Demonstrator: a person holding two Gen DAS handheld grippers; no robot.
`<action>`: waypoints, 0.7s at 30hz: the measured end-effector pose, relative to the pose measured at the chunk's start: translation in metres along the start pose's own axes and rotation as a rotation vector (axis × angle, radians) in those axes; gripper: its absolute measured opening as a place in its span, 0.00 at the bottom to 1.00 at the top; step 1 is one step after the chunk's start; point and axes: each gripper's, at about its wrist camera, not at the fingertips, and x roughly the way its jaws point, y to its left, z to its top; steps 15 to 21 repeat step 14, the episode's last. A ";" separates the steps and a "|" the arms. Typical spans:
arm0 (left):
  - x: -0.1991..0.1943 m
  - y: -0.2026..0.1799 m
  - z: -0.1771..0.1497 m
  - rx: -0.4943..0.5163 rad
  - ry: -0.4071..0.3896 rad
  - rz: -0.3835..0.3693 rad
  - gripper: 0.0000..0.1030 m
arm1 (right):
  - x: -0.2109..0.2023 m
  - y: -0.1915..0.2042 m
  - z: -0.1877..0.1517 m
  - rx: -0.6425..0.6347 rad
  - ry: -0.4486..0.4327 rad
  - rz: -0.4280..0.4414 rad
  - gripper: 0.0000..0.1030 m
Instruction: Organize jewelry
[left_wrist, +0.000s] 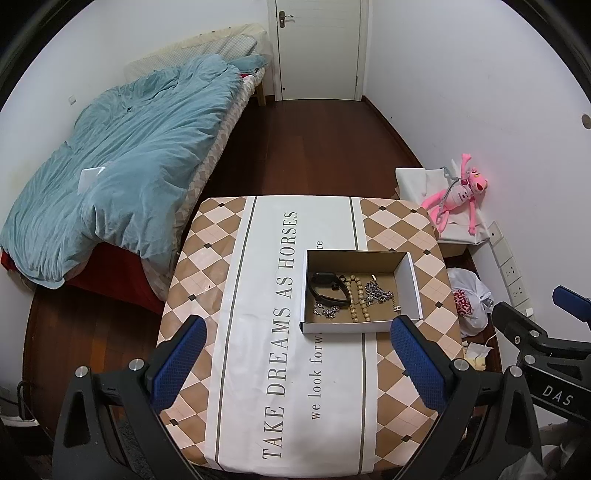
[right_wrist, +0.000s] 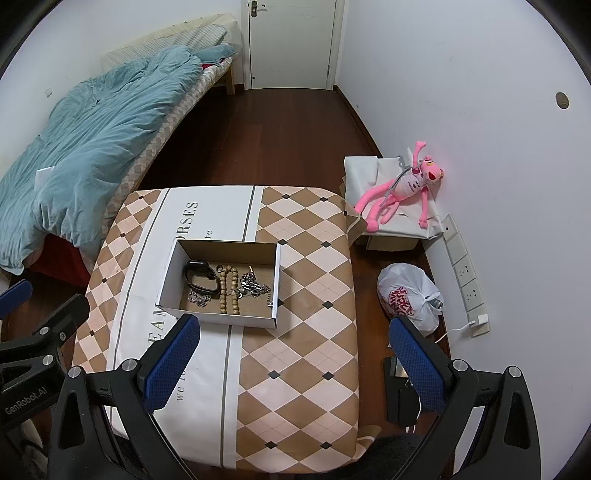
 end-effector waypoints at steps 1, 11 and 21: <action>0.000 0.000 0.000 -0.002 0.001 -0.002 0.99 | 0.000 0.000 0.000 0.000 0.001 0.002 1.00; -0.003 0.001 -0.002 -0.013 -0.017 -0.012 0.99 | 0.000 0.000 0.002 0.001 -0.001 0.000 1.00; -0.004 0.001 -0.001 -0.013 -0.020 -0.012 0.99 | 0.000 0.000 0.002 0.003 0.000 0.000 1.00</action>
